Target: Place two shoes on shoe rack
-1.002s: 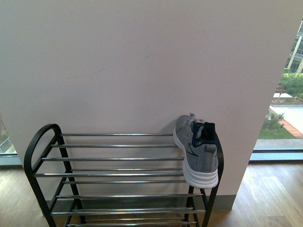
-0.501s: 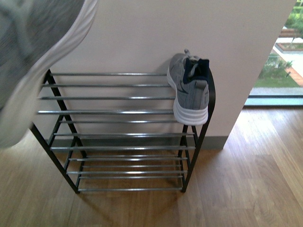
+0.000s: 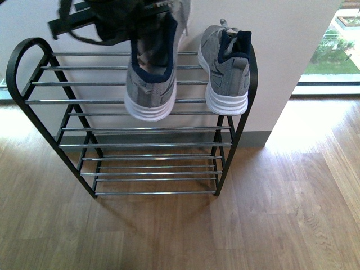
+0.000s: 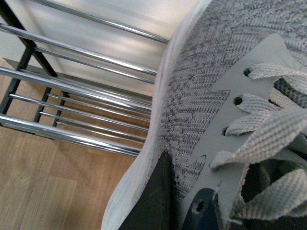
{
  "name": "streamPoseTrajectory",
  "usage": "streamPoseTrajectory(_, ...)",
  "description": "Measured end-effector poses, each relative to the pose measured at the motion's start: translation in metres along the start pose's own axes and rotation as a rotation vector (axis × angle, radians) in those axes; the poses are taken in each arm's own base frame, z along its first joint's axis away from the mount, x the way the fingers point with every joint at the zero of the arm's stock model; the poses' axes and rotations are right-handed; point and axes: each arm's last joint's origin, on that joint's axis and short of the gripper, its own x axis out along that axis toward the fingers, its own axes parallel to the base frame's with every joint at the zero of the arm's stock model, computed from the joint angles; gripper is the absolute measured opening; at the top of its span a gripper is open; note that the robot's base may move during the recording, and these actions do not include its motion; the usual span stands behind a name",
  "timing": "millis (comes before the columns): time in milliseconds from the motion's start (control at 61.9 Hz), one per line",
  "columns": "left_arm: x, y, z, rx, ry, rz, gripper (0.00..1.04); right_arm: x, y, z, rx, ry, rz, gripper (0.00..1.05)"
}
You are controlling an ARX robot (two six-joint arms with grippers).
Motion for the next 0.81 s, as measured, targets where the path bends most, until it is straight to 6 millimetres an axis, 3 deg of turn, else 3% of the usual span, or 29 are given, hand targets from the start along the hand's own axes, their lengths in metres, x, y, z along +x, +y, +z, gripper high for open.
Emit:
streamPoseTrajectory(145,0.028,-0.02,0.009,-0.028,0.036,0.023,0.02,0.0,0.0,0.0,0.0,0.0,0.0,0.95)
streamPoseTrajectory(259,0.045,-0.021,0.011,-0.093,0.052,0.082,0.02,0.0,0.0,0.0,0.0,0.0,0.0,0.95)
streamPoseTrajectory(485,0.052,-0.015,0.015,-0.199,0.011,0.127,0.02,0.0,0.0,0.0,0.0,0.0,0.0,0.95)
streamPoseTrajectory(808,0.081,-0.024,-0.014,-0.232,0.122,0.094,0.02,0.0,0.0,0.0,0.0,0.0,0.0,0.95)
